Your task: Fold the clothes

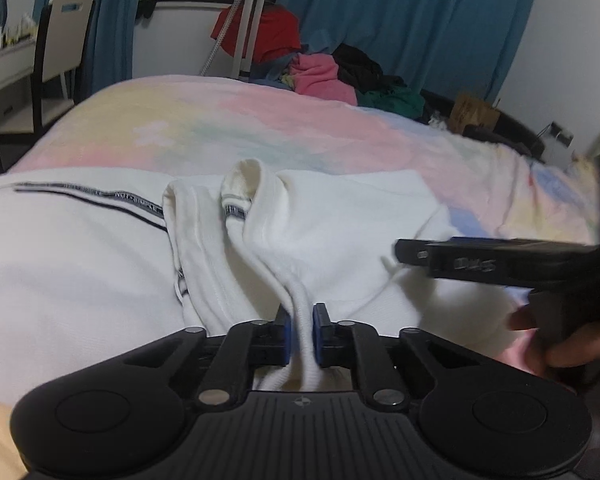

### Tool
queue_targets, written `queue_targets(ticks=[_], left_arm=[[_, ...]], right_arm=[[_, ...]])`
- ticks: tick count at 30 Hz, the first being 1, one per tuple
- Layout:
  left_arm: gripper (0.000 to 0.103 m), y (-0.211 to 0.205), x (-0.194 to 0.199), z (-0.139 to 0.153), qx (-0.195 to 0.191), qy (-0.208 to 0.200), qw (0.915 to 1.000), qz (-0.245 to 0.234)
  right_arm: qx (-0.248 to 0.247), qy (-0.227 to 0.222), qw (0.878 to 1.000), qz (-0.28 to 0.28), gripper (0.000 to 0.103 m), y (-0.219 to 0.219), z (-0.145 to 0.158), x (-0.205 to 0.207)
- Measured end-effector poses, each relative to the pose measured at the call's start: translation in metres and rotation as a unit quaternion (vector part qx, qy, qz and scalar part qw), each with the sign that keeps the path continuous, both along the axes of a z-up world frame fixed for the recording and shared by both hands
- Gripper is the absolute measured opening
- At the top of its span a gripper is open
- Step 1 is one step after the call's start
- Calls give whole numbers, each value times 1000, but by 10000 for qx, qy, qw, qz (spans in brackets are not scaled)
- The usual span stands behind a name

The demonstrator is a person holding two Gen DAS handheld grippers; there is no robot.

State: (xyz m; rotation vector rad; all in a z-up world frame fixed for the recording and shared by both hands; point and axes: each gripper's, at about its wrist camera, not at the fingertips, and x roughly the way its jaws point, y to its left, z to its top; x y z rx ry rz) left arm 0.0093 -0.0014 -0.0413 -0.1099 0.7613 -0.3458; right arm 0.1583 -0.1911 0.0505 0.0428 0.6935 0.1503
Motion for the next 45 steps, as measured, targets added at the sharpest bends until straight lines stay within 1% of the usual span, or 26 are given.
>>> queue_targets(ticks=[3,5,6,11,13,15,16,17,20,21,24,27,31,34,36,37,38,39,40,41,43,45], left_arm=[[10,2,-13,7,-61,101,9999,-30],[10,-1,-17,6,-14,216,9998,-35],[10,-4,-16,3,74,269,9996,-46],[12,-3,-6,-6,47,383,9993,-16],[16,-3,-7,-2,8,296,9995,-65],[26,-2,-11,5,-38,161,9998,-74],[26,-2,-13,9,-52,89,9999,-77],[29,0,-14,12,-60,5,9999,-86],[42,8,-12,20,-197,-174,9996,-77],[43,11,-10,22,-244,-229,9994,-52],[43,11,2,26,-123,-407,9991,-32],[44,9,25,31,-64,-488,9987,-88],[44,4,68,22,-111,-297,9994,-130],[42,6,101,3,-222,7,9998,24],[37,9,120,-10,-368,253,9989,128],[36,9,126,-12,-419,265,9987,100],[25,10,131,-15,-470,277,9985,71],[5,11,135,-17,-482,303,9984,54],[4,12,138,-19,-493,327,9982,38],[4,16,138,-19,-532,239,9982,140],[4,26,138,-8,-677,14,9973,282],[4,41,139,6,-973,-69,9940,505]], right_arm=[[-68,-9,10000,18,72,1,-1,-2],[-128,-21,9999,39,72,2,-1,-4],[-160,-20,9999,43,72,3,-2,-4],[-257,-4,9997,31,73,5,-4,-1],[-295,-4,9996,25,73,7,-5,0],[-296,8,9996,-10,74,7,-5,0],[-257,19,9997,-26,73,6,-5,0],[-218,31,9997,-41,73,6,-4,0],[-81,64,9999,-100,72,4,-1,-1],[-18,78,9999,-122,72,2,0,-1],[171,112,9996,-194,72,-3,2,-2],[300,126,9991,-263,72,-7,3,-2],[296,89,9990,-333,72,-9,2,-2],[229,55,9991,-342,72,-7,1,-1],[183,24,9992,-345,72,-6,0,0],[146,3,9993,-340,72,-4,-1,0],[108,-18,9994,-334,73,-3,-2,0],[61,-36,9994,-327,73,-1,-3,2],[13,-55,9995,-321,74,0,-5,3],[-34,-73,9995,-314,75,2,-6,4],[-50,-104,9995,-300,75,3,-7,6],[-65,-136,9995,-287,75,4,-7,7]])
